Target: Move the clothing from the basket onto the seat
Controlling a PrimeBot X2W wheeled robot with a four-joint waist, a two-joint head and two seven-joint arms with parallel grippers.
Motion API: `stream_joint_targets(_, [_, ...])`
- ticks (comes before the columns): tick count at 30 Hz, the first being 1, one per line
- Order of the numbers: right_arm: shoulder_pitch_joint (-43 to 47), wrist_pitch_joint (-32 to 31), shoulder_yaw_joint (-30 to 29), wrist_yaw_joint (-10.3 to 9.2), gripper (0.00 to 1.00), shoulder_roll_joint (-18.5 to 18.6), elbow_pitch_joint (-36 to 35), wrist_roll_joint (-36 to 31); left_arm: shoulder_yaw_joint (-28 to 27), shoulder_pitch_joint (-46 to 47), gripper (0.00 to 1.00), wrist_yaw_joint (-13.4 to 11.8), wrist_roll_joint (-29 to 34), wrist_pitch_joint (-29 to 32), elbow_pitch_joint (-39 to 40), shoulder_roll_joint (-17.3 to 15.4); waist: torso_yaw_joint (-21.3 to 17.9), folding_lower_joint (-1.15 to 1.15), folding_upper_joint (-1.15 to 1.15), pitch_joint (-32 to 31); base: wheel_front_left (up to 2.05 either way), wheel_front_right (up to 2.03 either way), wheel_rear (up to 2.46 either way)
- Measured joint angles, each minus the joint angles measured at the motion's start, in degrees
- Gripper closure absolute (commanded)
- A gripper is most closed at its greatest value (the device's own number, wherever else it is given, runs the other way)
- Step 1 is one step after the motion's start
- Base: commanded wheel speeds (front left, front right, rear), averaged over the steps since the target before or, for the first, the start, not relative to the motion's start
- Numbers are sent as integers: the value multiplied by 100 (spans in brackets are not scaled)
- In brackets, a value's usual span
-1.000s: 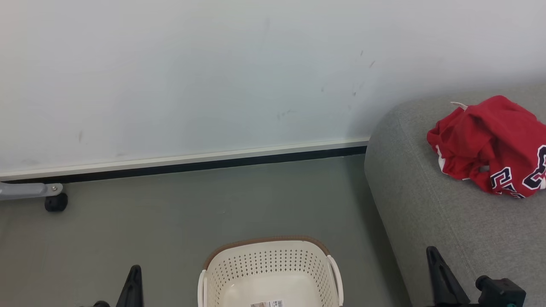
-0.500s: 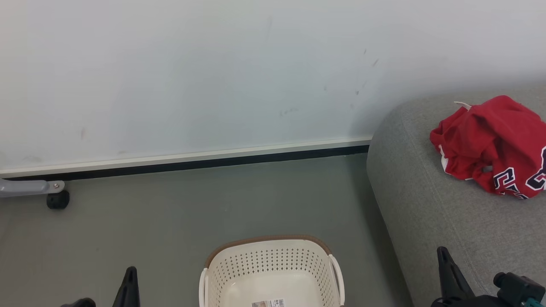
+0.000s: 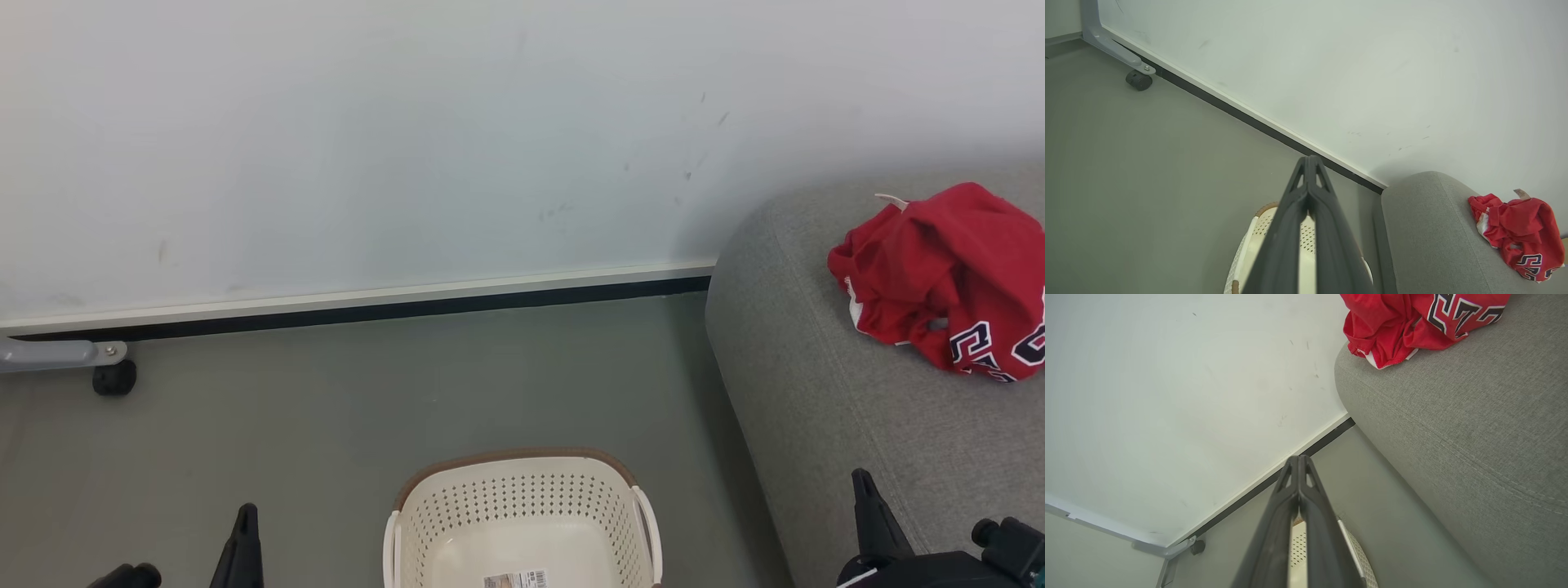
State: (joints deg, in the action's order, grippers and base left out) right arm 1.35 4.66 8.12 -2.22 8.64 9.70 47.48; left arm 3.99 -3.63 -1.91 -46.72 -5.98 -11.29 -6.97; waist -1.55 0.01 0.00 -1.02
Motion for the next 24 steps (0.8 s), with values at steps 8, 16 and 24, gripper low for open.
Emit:
stream_joint_targets(8, [-101,-144,-210,130,100,-70,87,565,-138,121,100,133,-564,178,-82,60,20,0,0,15,0,0,0])
stream_joint_targets(16, [-191,-294,-416,233,100,-153,192,1147,-246,215,100,233,-1134,327,-147,127,41,0,0,30,0,0,0])
stream_joint_targets(24, [-227,-419,-592,333,100,-225,264,1641,-352,270,100,338,-1677,474,-219,169,58,0,0,42,0,0,0])
